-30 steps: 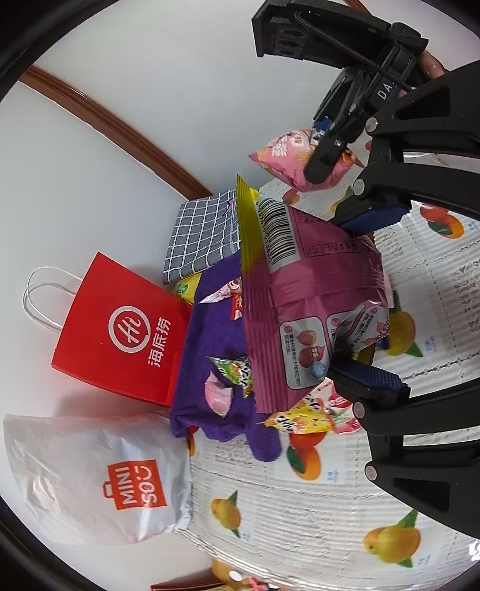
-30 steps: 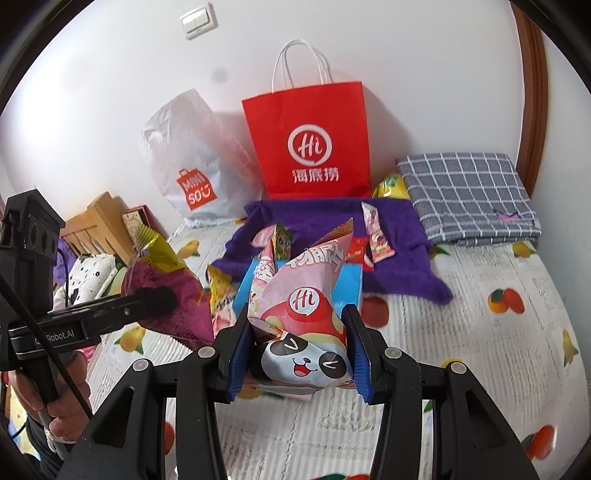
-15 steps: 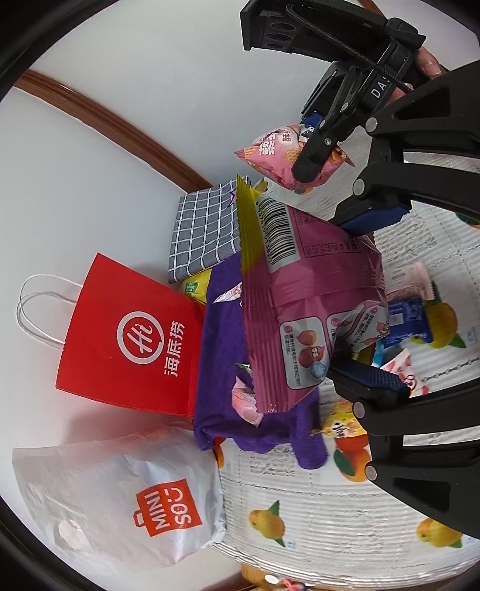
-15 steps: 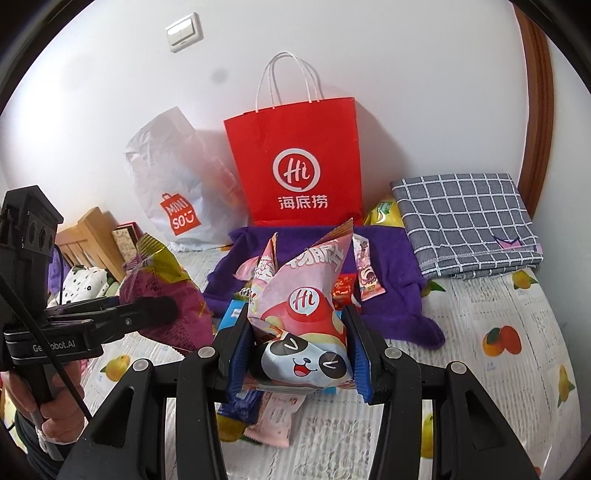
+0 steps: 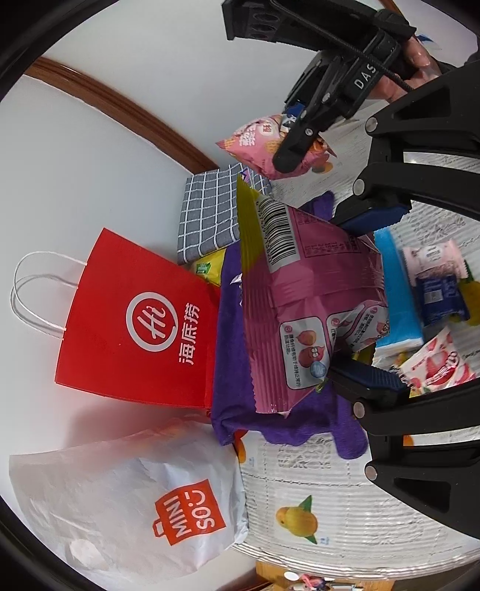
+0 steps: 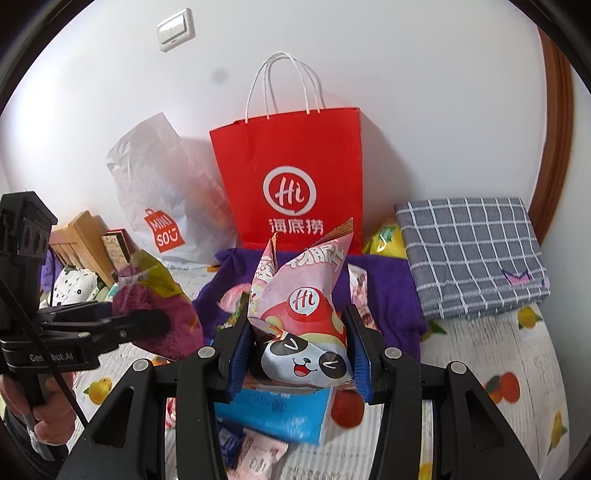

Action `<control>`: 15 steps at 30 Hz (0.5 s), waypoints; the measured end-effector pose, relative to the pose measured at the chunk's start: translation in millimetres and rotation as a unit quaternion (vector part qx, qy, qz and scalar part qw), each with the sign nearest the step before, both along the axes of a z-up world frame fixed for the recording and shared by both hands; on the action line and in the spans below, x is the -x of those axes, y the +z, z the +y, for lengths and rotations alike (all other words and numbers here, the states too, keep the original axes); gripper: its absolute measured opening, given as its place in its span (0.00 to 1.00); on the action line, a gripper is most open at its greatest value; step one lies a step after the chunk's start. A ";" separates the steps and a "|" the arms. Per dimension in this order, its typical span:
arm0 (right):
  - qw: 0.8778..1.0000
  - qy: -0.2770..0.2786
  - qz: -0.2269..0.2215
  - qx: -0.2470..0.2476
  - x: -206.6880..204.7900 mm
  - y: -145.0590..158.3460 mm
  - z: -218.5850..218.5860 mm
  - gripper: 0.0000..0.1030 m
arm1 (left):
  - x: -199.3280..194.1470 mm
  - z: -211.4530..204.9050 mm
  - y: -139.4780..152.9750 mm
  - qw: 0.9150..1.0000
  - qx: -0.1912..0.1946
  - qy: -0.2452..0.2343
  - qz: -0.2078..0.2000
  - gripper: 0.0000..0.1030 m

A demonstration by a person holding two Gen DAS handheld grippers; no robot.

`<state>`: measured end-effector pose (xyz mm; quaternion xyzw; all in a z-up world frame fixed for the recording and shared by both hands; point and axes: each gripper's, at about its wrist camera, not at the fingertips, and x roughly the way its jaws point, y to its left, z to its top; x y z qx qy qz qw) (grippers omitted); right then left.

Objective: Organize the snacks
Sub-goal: 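Lift both held bags and carry them toward the purple towel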

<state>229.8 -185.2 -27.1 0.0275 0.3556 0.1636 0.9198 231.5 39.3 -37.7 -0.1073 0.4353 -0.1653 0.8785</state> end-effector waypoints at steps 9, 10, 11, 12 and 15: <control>1.000 0.009 0.012 -0.004 -33.8 -6.1 5.4 0.45 | -30.1 2.4 -8.1 1.000 -0.012 0.007 0.007 0.57; 1.000 0.009 0.013 -0.003 -36.9 -7.2 6.6 0.45 | -32.3 2.8 -8.6 1.000 -0.013 0.007 0.007 0.57; 1.000 0.009 0.013 0.001 -40.8 -8.6 7.7 0.45 | -35.4 3.4 -9.7 1.000 -0.016 0.007 0.008 0.57; 1.000 0.009 0.014 0.003 -44.0 -9.6 8.9 0.45 | -39.0 3.9 -11.1 1.000 -0.019 0.008 0.009 0.57; 1.000 0.007 0.015 0.004 -54.3 -14.2 8.9 0.45 | -49.7 3.9 -14.9 1.000 -0.025 0.007 0.014 0.57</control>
